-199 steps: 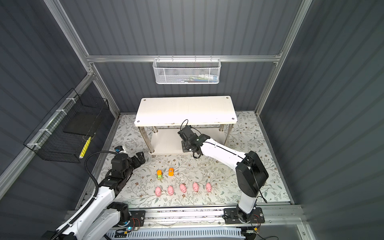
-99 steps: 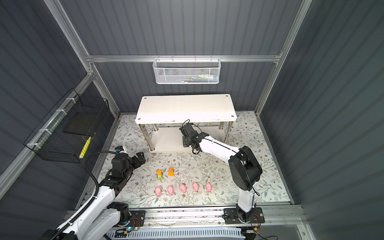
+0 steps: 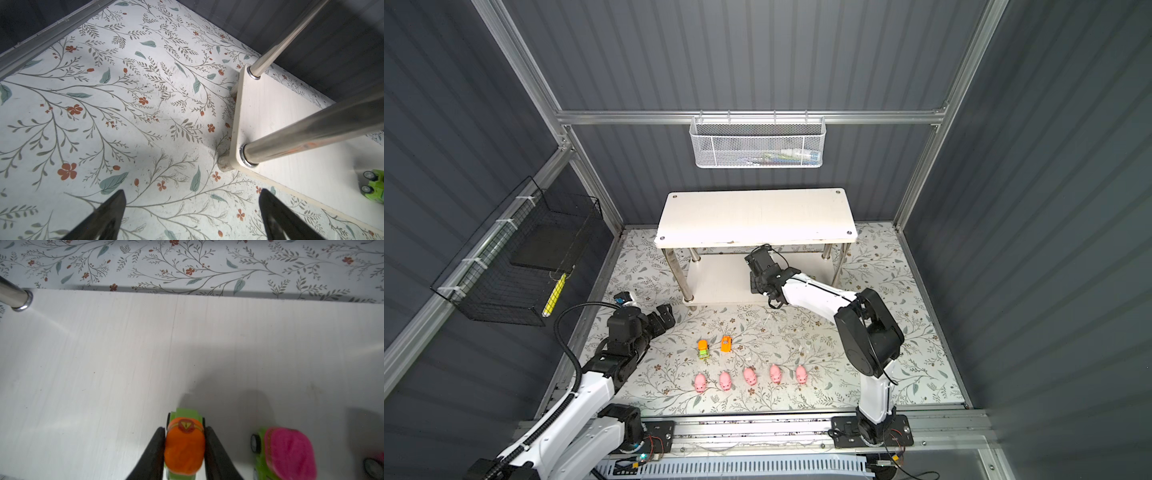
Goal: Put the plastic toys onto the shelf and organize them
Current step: 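Carry the orange-topped truck onto the lower shelf and release it, then raise the right gripper from the shelf while the left gripper moves over another orange-topped truck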
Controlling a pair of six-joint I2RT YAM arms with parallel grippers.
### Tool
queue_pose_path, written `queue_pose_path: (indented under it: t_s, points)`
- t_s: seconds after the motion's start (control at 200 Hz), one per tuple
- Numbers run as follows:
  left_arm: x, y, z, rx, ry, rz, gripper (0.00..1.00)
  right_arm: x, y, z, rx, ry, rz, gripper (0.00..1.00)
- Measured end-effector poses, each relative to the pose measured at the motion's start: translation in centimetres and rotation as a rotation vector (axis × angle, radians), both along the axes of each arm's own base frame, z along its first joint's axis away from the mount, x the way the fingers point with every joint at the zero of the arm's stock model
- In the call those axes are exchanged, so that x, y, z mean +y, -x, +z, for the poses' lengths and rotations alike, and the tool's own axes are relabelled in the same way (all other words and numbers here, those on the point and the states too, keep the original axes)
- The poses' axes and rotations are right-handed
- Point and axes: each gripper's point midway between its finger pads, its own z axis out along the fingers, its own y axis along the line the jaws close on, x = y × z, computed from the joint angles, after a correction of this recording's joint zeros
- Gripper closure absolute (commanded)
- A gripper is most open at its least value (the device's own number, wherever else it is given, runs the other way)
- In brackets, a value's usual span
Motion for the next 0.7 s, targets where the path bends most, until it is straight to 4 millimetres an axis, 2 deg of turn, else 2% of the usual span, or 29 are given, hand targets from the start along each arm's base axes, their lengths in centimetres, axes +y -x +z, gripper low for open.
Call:
queue_pose_path:
  t_s: [0.295,0.7]
  points:
    - [0.00,0.00,0.01,0.000,0.000,0.000,0.00,0.34,-0.32,-0.41,0.014,-0.010,-0.005,0.64]
    - [0.00,0.00,0.01,0.000,0.000,0.000,0.00,0.67,-0.53,0.01,0.008,-0.028,-0.004,0.52]
